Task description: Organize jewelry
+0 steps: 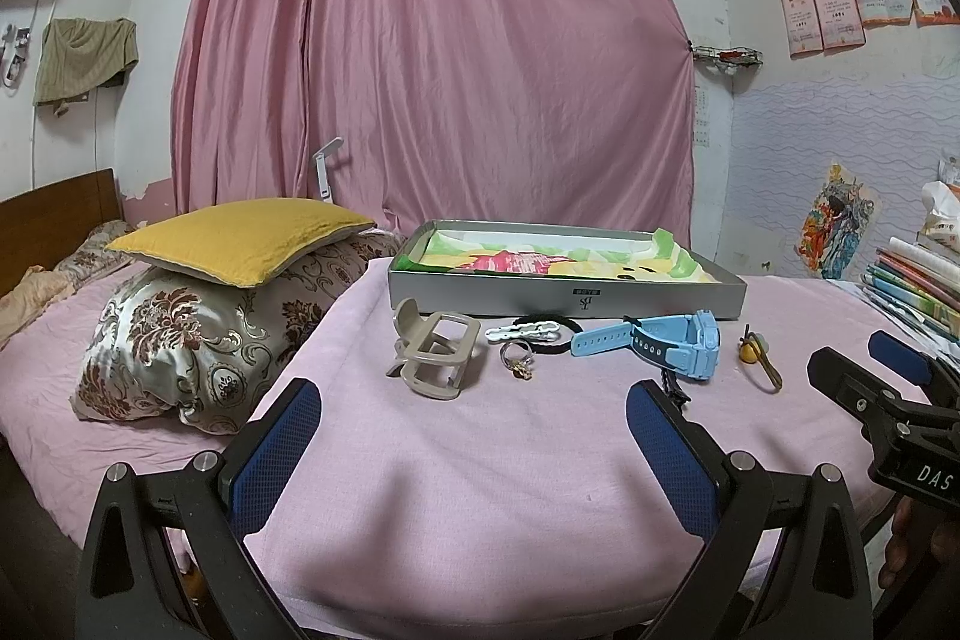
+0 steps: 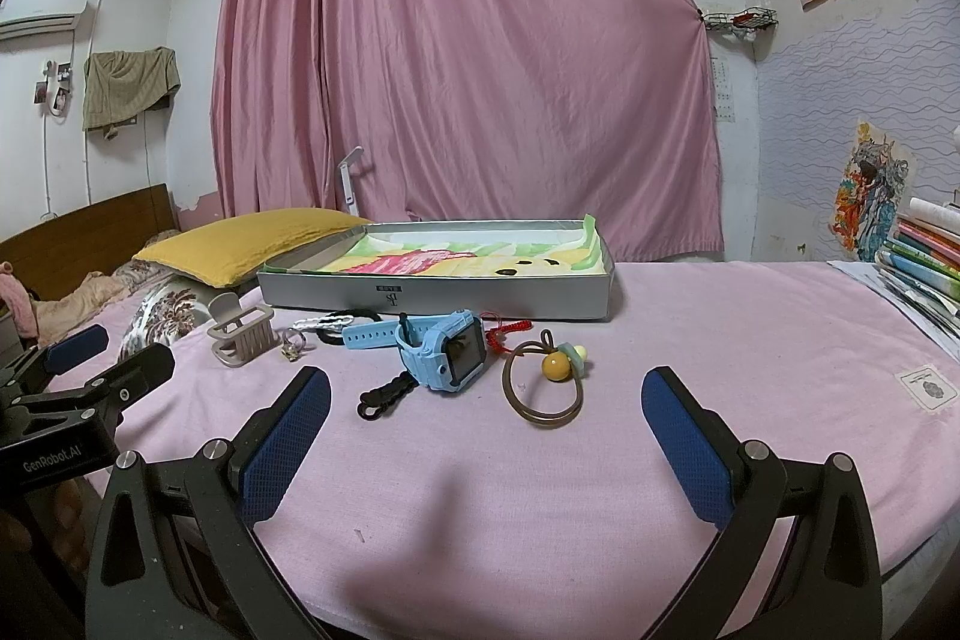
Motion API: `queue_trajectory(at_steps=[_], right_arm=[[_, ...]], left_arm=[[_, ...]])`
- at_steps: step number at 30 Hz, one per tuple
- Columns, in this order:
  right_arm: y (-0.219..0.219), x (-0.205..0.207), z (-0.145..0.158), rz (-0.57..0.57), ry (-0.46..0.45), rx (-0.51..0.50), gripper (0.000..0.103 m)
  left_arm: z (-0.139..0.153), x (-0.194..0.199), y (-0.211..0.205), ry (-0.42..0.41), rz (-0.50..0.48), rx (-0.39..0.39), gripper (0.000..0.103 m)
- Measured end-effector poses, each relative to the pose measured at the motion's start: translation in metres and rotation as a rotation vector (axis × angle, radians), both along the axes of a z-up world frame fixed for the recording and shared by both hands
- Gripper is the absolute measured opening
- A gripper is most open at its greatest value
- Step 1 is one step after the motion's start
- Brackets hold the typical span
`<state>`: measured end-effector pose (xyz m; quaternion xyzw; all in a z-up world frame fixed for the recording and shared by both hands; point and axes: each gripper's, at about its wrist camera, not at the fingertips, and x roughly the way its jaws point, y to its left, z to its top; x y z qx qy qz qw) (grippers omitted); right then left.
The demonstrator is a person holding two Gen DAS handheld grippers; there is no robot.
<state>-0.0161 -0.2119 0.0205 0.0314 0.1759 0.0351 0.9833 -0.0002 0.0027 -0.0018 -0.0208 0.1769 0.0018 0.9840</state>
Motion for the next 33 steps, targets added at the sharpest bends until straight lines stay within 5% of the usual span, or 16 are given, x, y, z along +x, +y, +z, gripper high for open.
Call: queue_trajectory(at_steps=[33], right_arm=[[-0.0003, 0.0012, -0.0019, -0.007, 0.013, 0.015, 0.102]], left_arm=[[-0.0022, 0.0000, 0.0027, 0.010, 0.000, 0.002, 0.102]])
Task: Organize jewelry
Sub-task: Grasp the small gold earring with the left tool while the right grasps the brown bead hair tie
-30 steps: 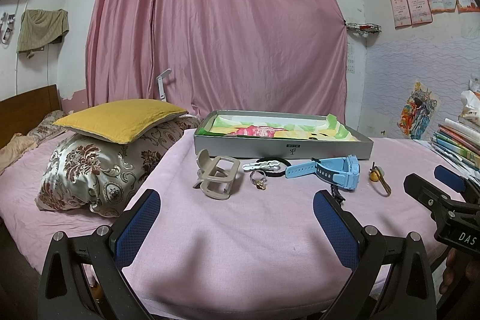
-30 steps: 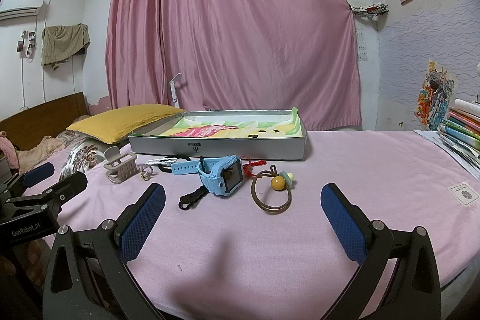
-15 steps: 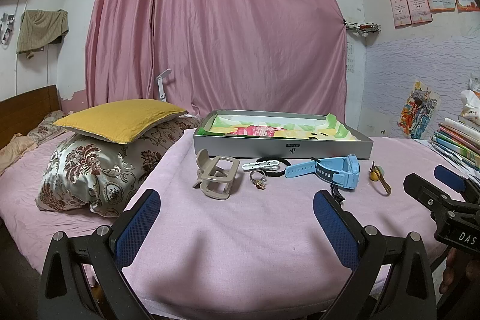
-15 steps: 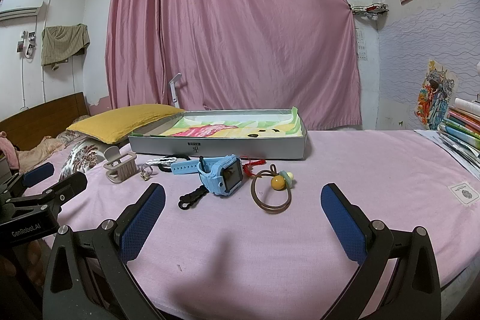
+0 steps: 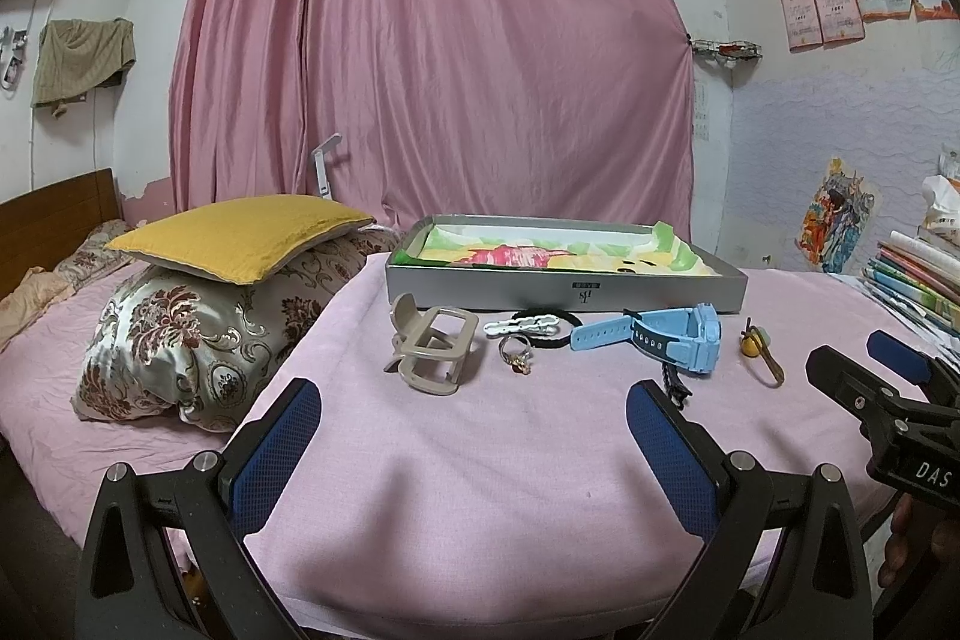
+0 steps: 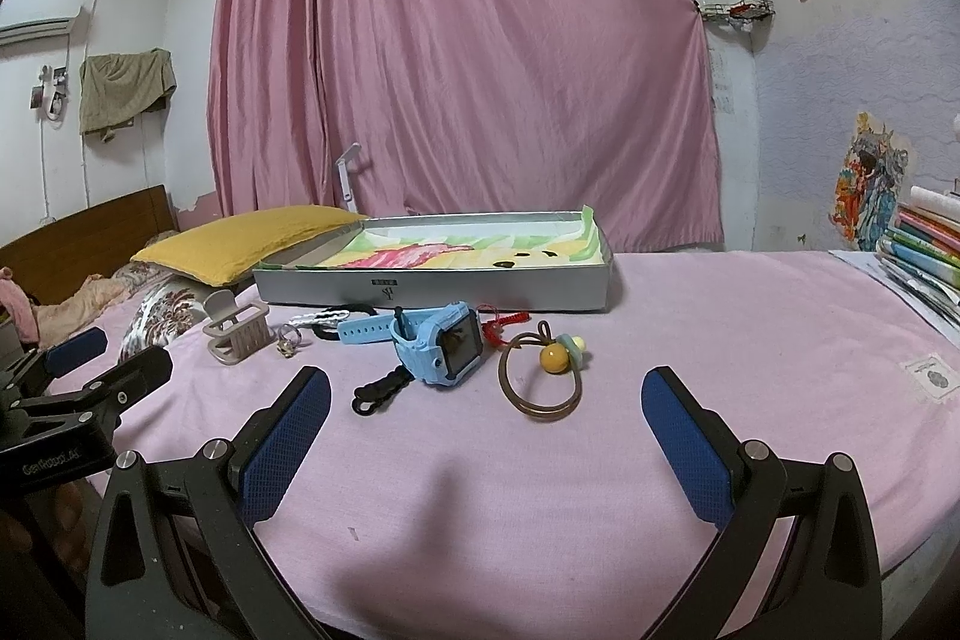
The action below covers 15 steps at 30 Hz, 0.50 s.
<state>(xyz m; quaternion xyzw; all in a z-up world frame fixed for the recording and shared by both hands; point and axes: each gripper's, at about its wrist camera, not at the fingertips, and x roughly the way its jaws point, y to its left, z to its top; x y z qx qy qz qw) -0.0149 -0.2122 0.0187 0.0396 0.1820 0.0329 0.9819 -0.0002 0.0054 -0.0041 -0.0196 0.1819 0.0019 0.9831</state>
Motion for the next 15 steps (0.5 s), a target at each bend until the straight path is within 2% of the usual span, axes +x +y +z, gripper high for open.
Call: queue_trajectory(at_steps=[2, 8, 15], right_arm=[[0.003, 0.004, -0.007, 0.002, 0.004, 0.004, 0.102], [-0.006, 0.015, -0.002, 0.019, 0.016, 0.004, 0.102], [-0.011, 0.037, 0.008, 0.053, 0.041, -0.016, 0.102]], left_arm=[[-0.001, 0.000, 0.001, 0.007, -0.002, -0.002, 0.102], [0.001, 0.008, -0.007, 0.023, -0.029, 0.001, 0.102], [0.004, 0.037, -0.013, 0.090, -0.099, -0.047, 0.102]])
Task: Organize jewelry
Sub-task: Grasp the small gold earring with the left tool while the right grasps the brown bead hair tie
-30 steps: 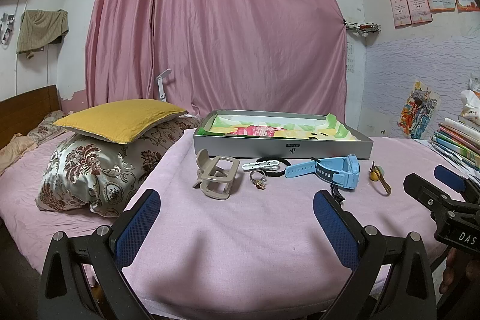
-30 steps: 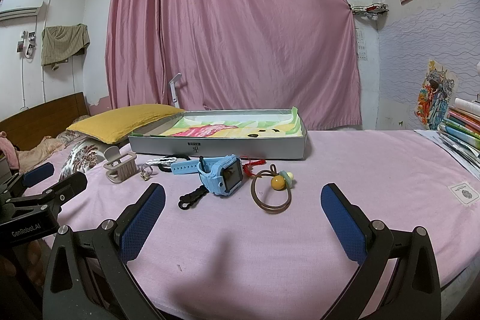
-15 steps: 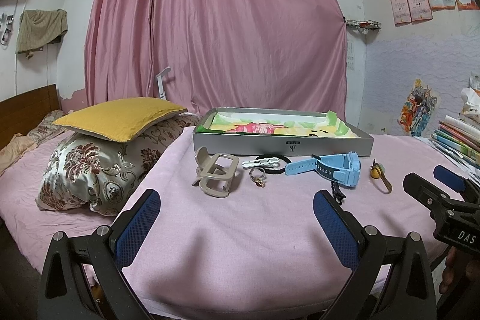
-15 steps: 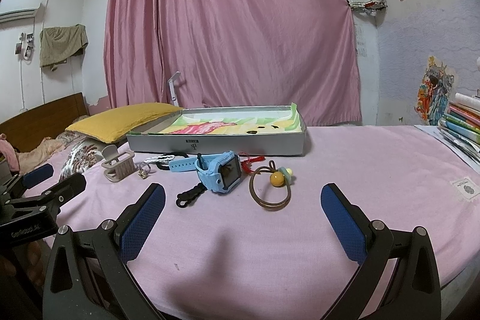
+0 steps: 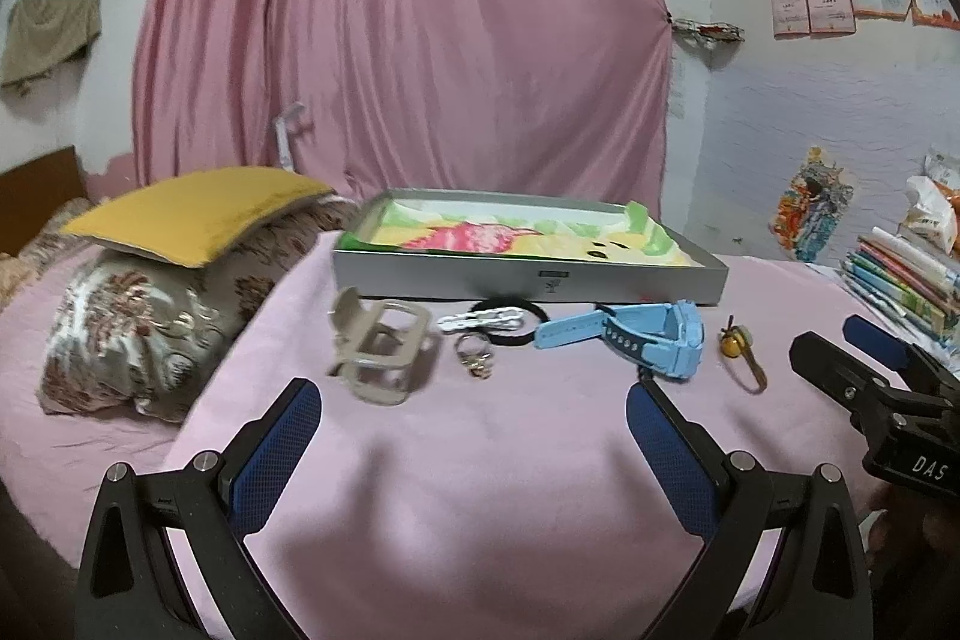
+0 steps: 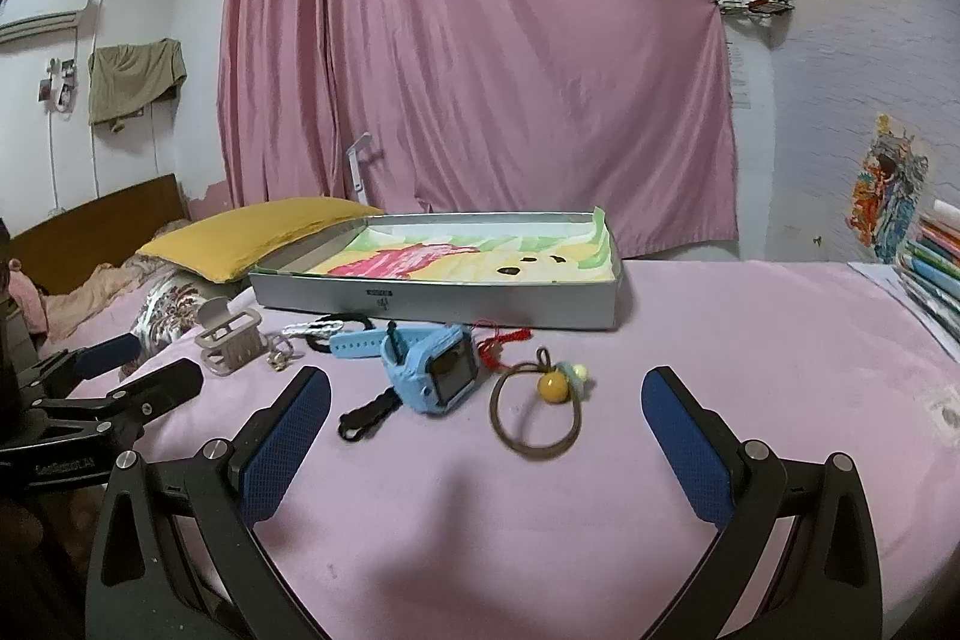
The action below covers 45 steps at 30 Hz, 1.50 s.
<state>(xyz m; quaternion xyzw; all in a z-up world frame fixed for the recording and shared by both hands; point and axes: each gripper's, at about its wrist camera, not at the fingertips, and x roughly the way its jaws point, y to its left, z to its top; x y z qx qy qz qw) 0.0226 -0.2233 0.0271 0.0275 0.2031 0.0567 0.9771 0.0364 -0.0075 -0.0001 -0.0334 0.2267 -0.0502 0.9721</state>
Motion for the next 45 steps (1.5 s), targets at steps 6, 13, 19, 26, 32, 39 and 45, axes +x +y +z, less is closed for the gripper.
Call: queue_trajectory(at_steps=[6, 13, 19, 26, 32, 39, 45], right_arm=[[-0.008, 0.023, 0.001, 0.011, 0.073, 0.029, 0.102], [-0.022, 0.043, -0.007, -0.008, 0.162, 0.074, 0.099], [-0.024, 0.064, -0.016, -0.008, 0.276, 0.063, 0.084], [-0.024, 0.088, -0.029, 0.013, 0.396, 0.068, 0.072], [-0.016, 0.103, -0.038, 0.028, 0.445, 0.067, 0.058], [-0.012, 0.109, -0.038, 0.034, 0.458, 0.063, 0.048], [-0.009, 0.118, -0.038, 0.053, 0.466, 0.068, 0.035]], left_arm=[[-0.001, 0.027, -0.004, 0.074, -0.073, -0.063, 0.102], [-0.009, 0.054, -0.016, 0.169, -0.136, -0.107, 0.083], [-0.015, 0.068, -0.029, 0.229, -0.149, -0.101, 0.072], [-0.022, 0.087, -0.026, 0.331, -0.065, -0.086, 0.066], [-0.021, 0.101, -0.022, 0.366, -0.043, -0.075, 0.057], [-0.021, 0.109, -0.017, 0.366, -0.009, -0.077, 0.036], [-0.022, 0.110, -0.017, 0.358, -0.004, -0.071, 0.021]])
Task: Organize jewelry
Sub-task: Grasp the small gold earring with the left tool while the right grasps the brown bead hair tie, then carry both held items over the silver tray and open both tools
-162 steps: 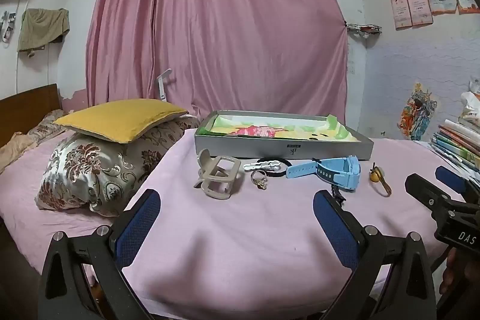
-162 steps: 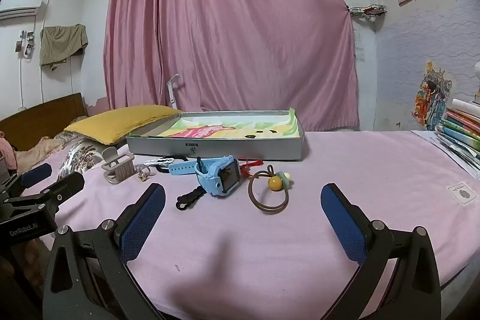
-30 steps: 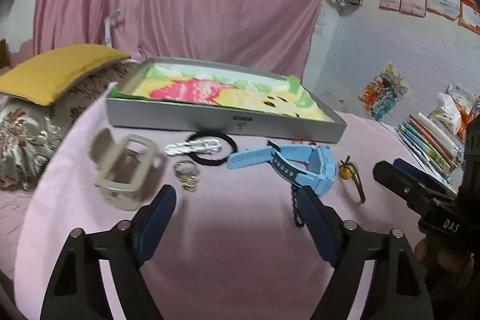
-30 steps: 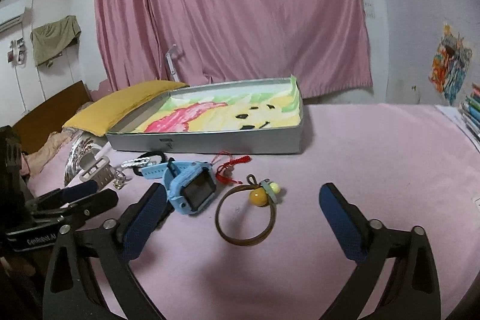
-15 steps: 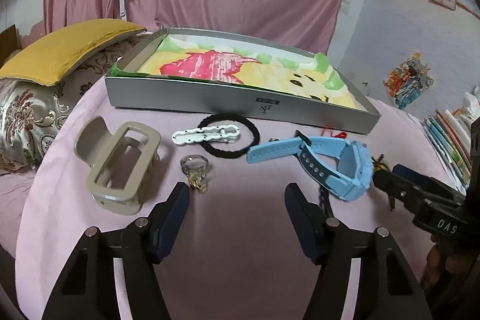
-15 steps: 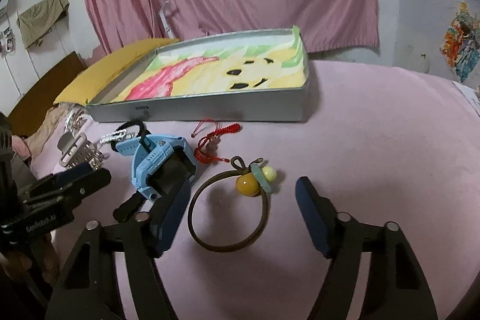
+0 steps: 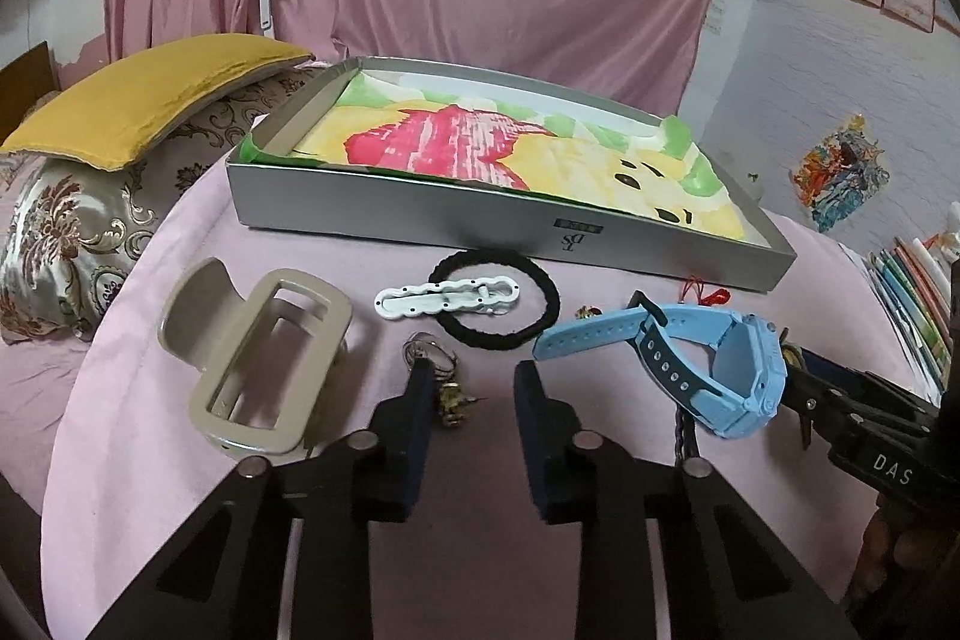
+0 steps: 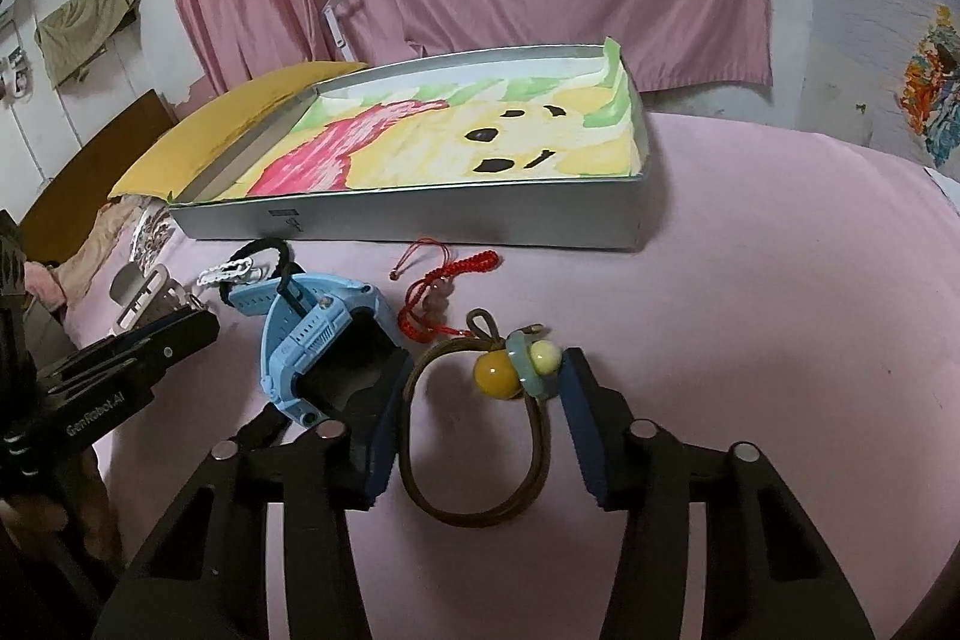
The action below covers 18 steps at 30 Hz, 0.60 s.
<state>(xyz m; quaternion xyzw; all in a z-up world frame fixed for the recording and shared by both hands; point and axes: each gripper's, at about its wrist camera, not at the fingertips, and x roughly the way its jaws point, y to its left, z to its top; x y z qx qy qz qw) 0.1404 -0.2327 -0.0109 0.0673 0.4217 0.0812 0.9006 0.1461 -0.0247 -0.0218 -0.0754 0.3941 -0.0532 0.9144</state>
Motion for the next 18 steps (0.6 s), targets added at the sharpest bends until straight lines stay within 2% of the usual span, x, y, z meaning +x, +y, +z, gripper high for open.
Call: queue_trajectory(at_steps=[3, 5, 10, 13, 15, 18], right_arm=[[0.000, 0.003, -0.001, 0.002, 0.001, -0.001, 0.027], [0.000, 0.003, -0.001, 0.005, 0.001, 0.005, 0.025], [0.001, -0.003, -0.001, 0.026, -0.001, 0.008, 0.024], [0.000, -0.012, -0.001, 0.027, -0.014, 0.015, 0.024], [-0.001, -0.019, 0.002, 0.024, -0.042, 0.031, 0.024], [0.000, -0.029, 0.015, 0.018, -0.116, 0.023, 0.024]], left_arm=[[-0.001, 0.000, -0.001, -0.001, -0.004, 0.008, 0.016], [-0.001, -0.001, -0.001, -0.001, -0.010, 0.007, 0.015], [0.000, -0.004, -0.008, 0.002, -0.045, 0.009, 0.015], [0.000, -0.008, -0.010, 0.003, -0.078, -0.028, 0.015], [-0.001, -0.012, -0.009, 0.000, -0.091, -0.059, 0.015], [0.004, -0.022, -0.010, -0.051, -0.107, -0.087, 0.015]])
